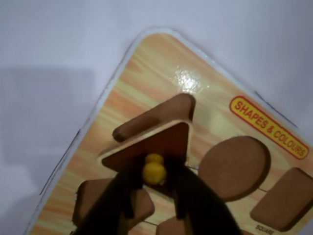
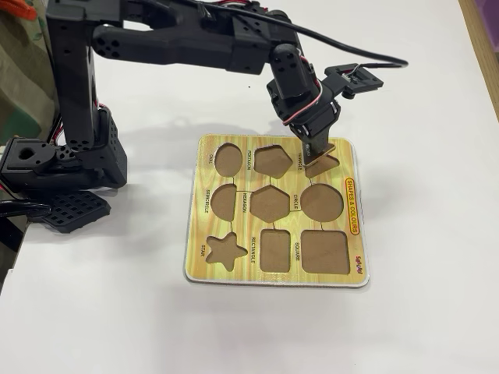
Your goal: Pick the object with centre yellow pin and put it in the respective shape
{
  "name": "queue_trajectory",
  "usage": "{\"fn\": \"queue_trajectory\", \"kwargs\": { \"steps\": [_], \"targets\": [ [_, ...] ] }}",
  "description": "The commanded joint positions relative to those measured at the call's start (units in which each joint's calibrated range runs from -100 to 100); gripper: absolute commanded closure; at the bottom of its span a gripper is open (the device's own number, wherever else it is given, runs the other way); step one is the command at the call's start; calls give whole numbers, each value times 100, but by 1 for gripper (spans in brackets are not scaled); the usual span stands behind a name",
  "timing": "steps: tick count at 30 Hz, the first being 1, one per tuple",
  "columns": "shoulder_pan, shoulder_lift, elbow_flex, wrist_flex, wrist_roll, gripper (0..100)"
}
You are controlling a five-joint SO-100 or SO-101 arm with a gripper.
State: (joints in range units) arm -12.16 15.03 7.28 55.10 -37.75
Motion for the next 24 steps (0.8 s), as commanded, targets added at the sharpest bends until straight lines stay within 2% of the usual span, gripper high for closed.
{"fn": "queue_trajectory", "kwargs": {
  "steps": [1, 24],
  "targets": [
    [74, -89, -315, -65, 25, 94],
    [484, 103, -324, -65, 25, 94]
  ]
}}
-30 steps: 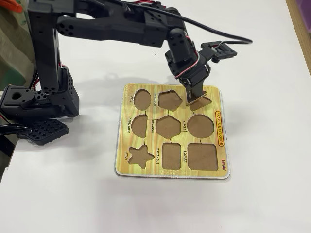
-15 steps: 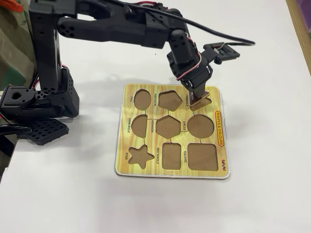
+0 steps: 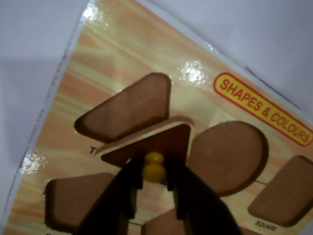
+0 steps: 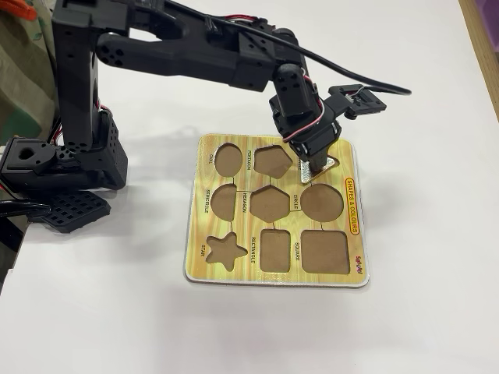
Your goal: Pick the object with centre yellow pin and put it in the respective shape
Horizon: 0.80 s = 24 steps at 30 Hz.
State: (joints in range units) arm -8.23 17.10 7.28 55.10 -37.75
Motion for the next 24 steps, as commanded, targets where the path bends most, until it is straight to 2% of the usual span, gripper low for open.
{"fn": "queue_trajectory", "kwargs": {
  "steps": [1, 24],
  "targets": [
    [91, -103, -324, -65, 25, 94],
    [-95, -95, -612, -73, -48, 94]
  ]
}}
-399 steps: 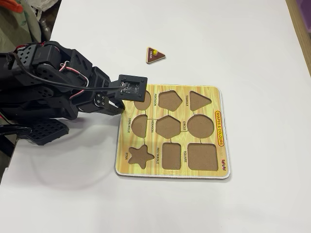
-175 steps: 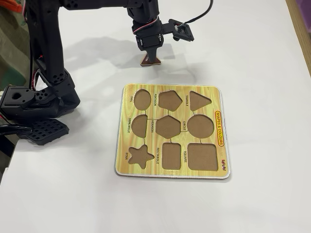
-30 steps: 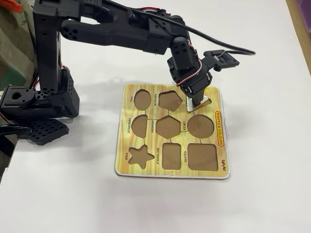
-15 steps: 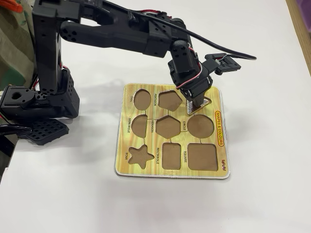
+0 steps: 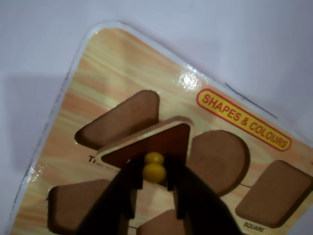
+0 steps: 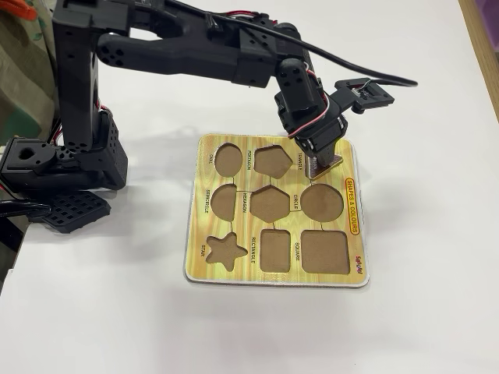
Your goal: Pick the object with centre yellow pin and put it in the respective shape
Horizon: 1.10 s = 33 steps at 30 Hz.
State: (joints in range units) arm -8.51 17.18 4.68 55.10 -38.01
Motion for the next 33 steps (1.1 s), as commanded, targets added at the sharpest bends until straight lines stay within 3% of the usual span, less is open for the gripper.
{"fn": "queue_trajectory", "kwargs": {
  "steps": [1, 33],
  "targets": [
    [-67, -103, -351, -73, -22, 94],
    [-233, 47, -261, -65, -6, 94]
  ]
}}
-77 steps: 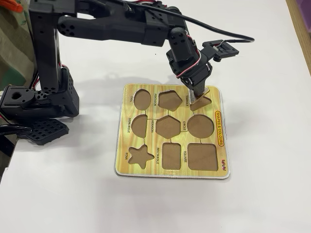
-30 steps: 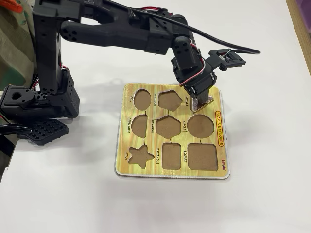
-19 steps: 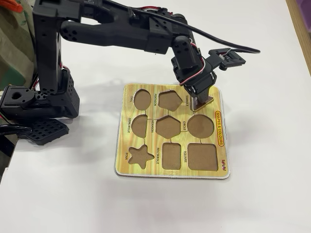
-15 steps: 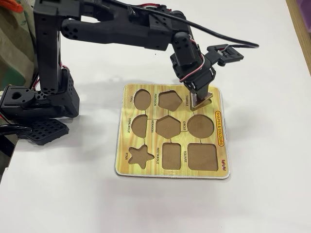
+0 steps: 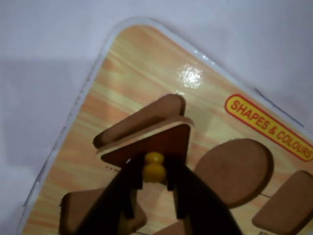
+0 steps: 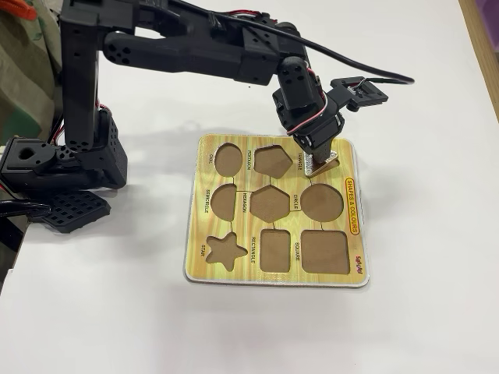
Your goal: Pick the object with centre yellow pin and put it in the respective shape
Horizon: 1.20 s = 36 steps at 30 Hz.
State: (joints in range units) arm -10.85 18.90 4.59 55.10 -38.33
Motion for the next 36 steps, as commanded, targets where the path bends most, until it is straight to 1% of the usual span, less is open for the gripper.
{"fn": "queue_trajectory", "kwargs": {
  "steps": [1, 36],
  "targets": [
    [1, -124, -252, -65, 25, 94],
    [11, -41, -270, -73, 15, 94]
  ]
}}
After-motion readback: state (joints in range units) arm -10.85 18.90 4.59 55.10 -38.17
